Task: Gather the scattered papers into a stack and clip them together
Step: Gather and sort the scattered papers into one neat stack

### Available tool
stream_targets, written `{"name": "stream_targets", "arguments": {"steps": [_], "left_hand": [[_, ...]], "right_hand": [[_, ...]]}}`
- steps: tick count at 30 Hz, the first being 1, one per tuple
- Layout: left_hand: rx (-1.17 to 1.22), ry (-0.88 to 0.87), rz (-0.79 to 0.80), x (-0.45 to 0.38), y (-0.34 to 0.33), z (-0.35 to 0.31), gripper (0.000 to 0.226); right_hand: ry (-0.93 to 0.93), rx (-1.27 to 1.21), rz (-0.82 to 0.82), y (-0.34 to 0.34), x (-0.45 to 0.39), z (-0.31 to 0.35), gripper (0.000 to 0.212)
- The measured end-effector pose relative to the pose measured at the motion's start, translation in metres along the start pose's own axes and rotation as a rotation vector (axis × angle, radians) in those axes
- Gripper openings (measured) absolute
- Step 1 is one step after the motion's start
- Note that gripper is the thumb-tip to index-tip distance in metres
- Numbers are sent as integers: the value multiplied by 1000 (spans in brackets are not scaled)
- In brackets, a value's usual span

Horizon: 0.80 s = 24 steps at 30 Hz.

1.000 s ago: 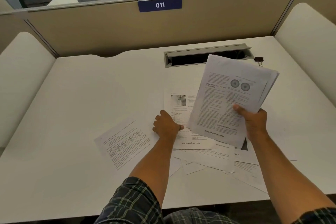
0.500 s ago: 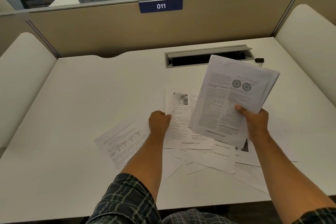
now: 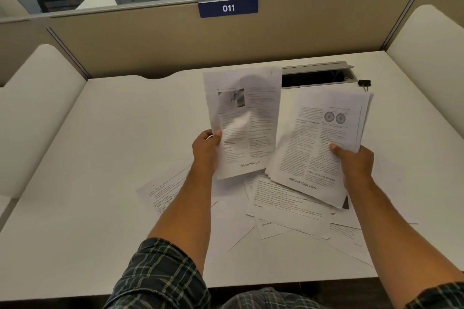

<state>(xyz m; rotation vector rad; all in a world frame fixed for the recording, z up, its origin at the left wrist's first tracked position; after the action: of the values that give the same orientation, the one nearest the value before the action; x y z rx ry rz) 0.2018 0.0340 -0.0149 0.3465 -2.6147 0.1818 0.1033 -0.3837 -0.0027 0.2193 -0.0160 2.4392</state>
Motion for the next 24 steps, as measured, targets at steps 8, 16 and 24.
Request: {"name": "stream_targets", "arguments": {"steps": [8,16,24], "left_hand": [[304,64,104,0,10,-8,7],[83,40,228,13,-14,-4,24],[-35,66,439,39,-43,2,31]], "right_hand": [[0,4,-56,-1,-1,4,46],[-44,-59,258,-54,18,19,39],[-19,-11,546,-103,42,23,24]]}}
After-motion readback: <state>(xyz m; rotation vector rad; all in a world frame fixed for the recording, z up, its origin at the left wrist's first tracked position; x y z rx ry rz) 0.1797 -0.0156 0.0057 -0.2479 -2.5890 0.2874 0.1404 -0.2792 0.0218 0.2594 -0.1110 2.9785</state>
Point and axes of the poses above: each hand's wrist, its own x-axis away from the middle knuckle, its own y-axis out of the back of the hand, z = x × y, the point moved 9 cm from there along -x, towards the middle knuckle, and after that the axes turned 7 degrees about y, right-handed, at the moved point
